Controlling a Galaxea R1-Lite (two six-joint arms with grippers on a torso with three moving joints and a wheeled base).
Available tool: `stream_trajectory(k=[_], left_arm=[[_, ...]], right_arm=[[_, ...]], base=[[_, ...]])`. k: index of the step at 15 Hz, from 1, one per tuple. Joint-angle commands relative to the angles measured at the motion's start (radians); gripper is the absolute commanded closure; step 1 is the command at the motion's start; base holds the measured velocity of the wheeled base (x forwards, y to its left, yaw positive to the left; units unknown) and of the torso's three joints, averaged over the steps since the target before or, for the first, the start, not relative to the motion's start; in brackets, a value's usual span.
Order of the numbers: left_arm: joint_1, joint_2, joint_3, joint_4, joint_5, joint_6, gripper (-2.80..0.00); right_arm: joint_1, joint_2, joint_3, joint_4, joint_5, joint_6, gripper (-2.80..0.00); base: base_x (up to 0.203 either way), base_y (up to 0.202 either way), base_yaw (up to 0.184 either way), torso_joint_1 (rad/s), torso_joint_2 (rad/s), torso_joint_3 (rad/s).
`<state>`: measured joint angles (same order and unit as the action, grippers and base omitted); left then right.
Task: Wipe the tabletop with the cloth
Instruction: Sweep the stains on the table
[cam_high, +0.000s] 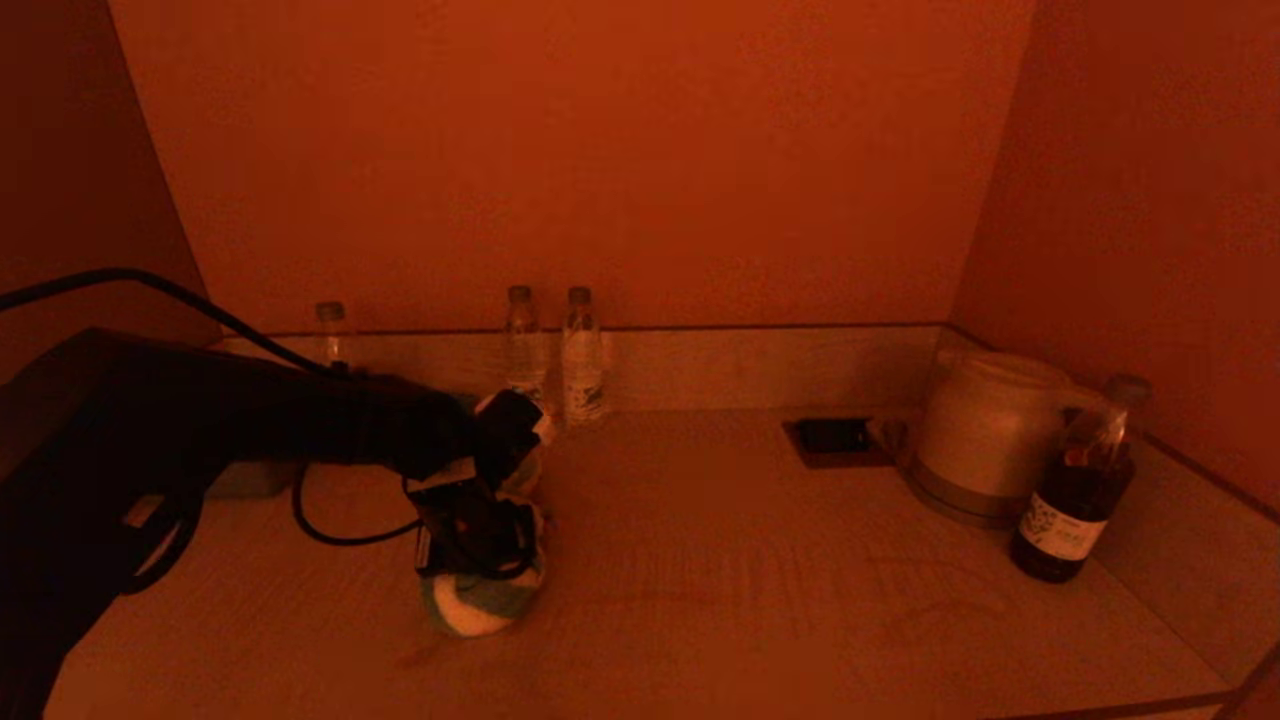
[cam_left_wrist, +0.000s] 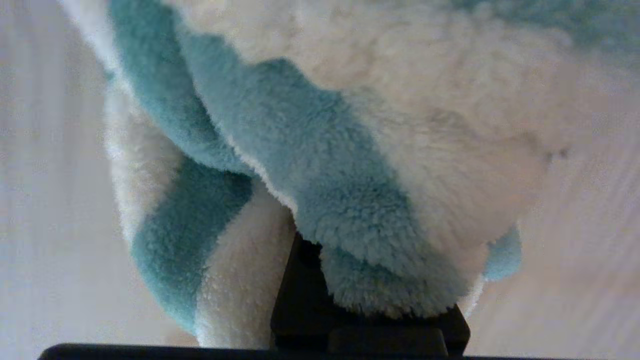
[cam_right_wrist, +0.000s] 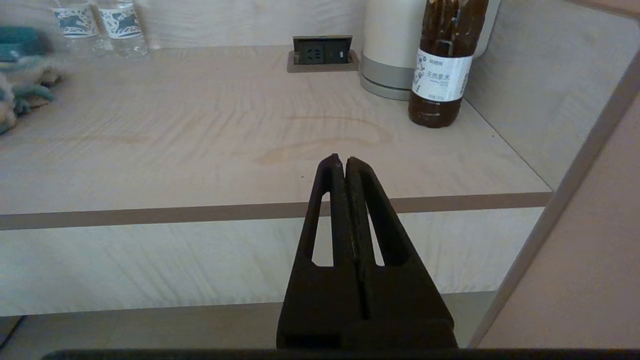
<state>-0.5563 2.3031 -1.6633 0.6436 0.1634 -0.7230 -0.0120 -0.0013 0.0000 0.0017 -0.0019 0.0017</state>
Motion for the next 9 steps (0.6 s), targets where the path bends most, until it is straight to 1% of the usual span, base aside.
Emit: stream_trajectory(k=[1, 6, 9], left_arm=[[-0.020, -0.034, 0.044, 0.012, -0.003, -0.007, 0.00], [-0.079, -0.113, 0.145, 0.021, -0.005, -0.027, 0.00], [-0.076, -0.117, 0.151, 0.022, -0.002, -0.029, 0.00]], right_arm=[[0.000, 0.001, 0.000, 0.000, 0.000, 0.000, 0.00], [0.000, 0.001, 0.000, 0.000, 0.000, 0.000, 0.00], [0.000, 0.001, 0.000, 0.001, 0.000, 0.000, 0.00]], base=[[0.000, 0.000, 0.000, 0.000, 0.00, 0.000], [0.000, 0.000, 0.000, 0.000, 0.00, 0.000], [0.000, 0.000, 0.000, 0.000, 0.00, 0.000]])
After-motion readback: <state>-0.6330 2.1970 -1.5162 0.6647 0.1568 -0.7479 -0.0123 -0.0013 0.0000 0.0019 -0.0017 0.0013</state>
